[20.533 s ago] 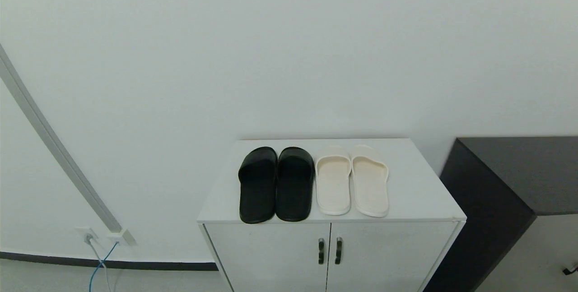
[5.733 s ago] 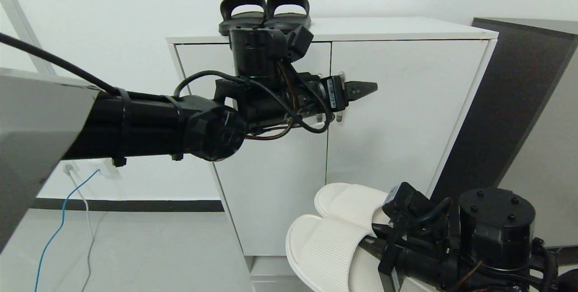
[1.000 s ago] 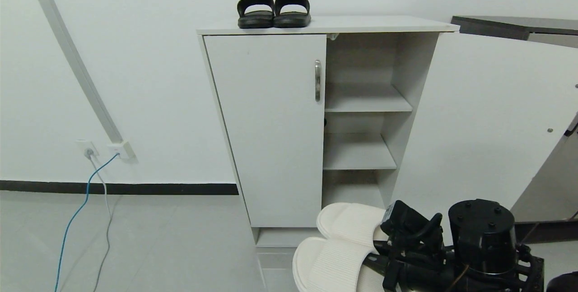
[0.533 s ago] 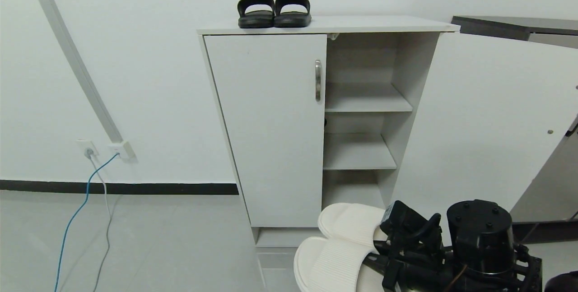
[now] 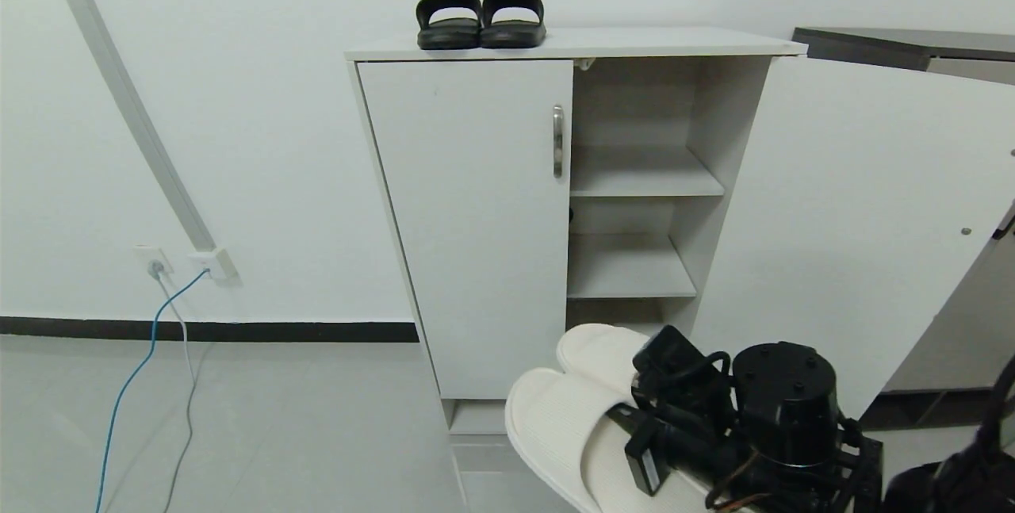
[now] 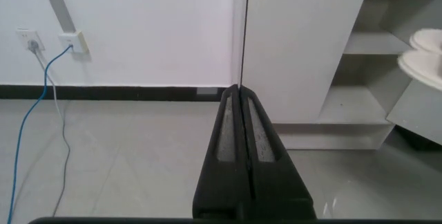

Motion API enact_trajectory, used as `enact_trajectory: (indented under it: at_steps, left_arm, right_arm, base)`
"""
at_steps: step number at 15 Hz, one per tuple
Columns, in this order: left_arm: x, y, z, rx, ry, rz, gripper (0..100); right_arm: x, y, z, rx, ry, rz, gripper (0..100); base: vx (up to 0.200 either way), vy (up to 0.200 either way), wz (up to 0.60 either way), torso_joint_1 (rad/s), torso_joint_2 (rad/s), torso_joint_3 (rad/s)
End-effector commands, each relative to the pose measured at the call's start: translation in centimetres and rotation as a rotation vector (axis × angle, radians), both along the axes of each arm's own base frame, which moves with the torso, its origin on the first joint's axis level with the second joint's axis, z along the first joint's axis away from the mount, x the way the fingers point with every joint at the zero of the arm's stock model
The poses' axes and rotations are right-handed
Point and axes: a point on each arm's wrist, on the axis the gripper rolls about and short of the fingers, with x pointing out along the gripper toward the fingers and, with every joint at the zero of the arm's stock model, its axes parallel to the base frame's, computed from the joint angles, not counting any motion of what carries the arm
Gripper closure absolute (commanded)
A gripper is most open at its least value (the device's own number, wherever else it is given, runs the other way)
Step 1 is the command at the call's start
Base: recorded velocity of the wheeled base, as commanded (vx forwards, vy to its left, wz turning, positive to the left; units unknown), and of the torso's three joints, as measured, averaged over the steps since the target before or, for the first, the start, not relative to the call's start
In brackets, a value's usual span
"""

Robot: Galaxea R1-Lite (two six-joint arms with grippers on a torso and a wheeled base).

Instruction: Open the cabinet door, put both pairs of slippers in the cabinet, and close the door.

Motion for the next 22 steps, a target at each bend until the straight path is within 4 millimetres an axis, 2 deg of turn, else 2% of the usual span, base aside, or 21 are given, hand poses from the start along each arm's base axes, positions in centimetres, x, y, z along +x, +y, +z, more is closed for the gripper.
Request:
enact_trajectory:
  at_steps: [1,3,6,9,13,17,22]
  left_arm:
    - [0.0,0.0,0.0,0.0,0.003,0.002,100]
    - [0.0,0.0,0.0,0.0,0.003,0.002,100]
    - [0.0,0.0,0.0,0.0,0.005,0.0,100]
    - [0.0,0.0,0.0,0.0,0.005,0.002,100]
    - [0.0,0.0,0.0,0.0,0.005,0.002,100]
    - [0.0,0.0,0.0,0.0,0.005,0.0,100]
    - [0.0,0.0,0.0,0.0,0.003,0.002,100]
  right_arm:
    - [1.6,3.8,-1.7,0.034,-0.01,-0.132,100]
    - [2.9,5.9,-1.4,0.101,-0.033,-0.27,100]
    - [4.0,7.1,-0.3,0.121,-0.049,-0.467,100]
    - [5.8,8.3,-2.2,0.132,-0.041,-0.673,100]
    - [8.0,8.2,-3.5,0.127,-0.053,-0.753,100]
    - [8.4,7.9,-3.7,0.122,-0.053,-0.765,100]
    - [9.1,7.3,-4.3,0.11,-0.05,-0.79,100]
  base:
    - [0.0,0.0,0.0,0.0,0.0,0.0]
    - [0.0,0.0,0.0,0.0,0.0,0.0]
    - [0.0,0.0,0.0,0.0,0.0,0.0]
    - [0.0,0.0,0.0,0.0,0.0,0.0]
    - [0.0,-0.15,0.0,0.002,0.0,0.001]
    - [0.0,-0.2,0.0,0.002,0.0,0.002]
    - [0.0,0.0,0.0,0.0,0.0,0.0]
